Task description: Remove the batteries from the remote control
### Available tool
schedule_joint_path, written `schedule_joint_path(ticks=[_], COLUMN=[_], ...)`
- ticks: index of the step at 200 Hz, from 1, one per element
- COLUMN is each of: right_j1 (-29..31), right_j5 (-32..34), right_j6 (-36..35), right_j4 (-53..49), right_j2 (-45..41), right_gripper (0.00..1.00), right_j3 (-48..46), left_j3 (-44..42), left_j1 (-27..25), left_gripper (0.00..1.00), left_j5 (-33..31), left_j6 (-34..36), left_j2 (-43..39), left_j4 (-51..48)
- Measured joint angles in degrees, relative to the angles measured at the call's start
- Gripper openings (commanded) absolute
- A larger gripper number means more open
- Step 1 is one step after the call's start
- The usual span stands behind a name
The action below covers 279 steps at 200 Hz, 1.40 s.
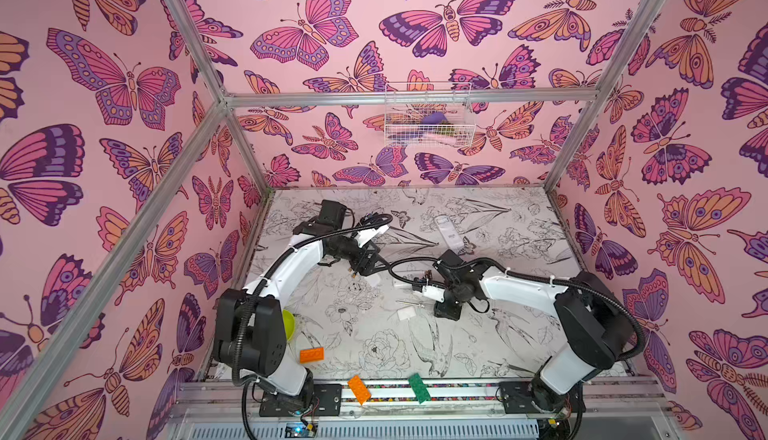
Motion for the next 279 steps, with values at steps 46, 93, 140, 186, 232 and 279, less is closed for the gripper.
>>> schedule_joint_path(ticks=[46,93,140,186,232,279], right_j1=[0.1,-1.3,-5.6,-6.0,-6.0,-6.6], right_j5=[0.7,-0.2,-6.6,-14.1,-19.0,-21.1], right_j6=[-2.3,-3.2,-4.3,-3.7,-2.3,-0.2], right_j4=[-0.5,0.0,0.5,2.1,4.1,7.2], right_j2=[1.1,-2.2,-12.3,-14.7,-14.7,-14.8], right_gripper=[0.21,0.05,0.05,0.05,0.06,0.06], right_j3=[0.3,-1.9,-3.0,-2.3,-0.9,-0.9], left_j3=[0.0,0.0,-0.5,-1.2,-2.2,-3.0], left_j1=[0.1,0.1,0.3,-0.7,-4.0,-7.7], left_gripper=[0.78,0.76,0.74,0.74,0.63,0.38], left_j5=[-0.3,-0.3,1.3,7.0,9.6,8.6], left_j6=[0.0,0.3,0.8,0.9,1.9,3.8], left_j2=[0.0,0.0,0.0,0.1,1.0,2.9], left_j4=[0.0,0.0,0.1,0.1,0.0,-0.3])
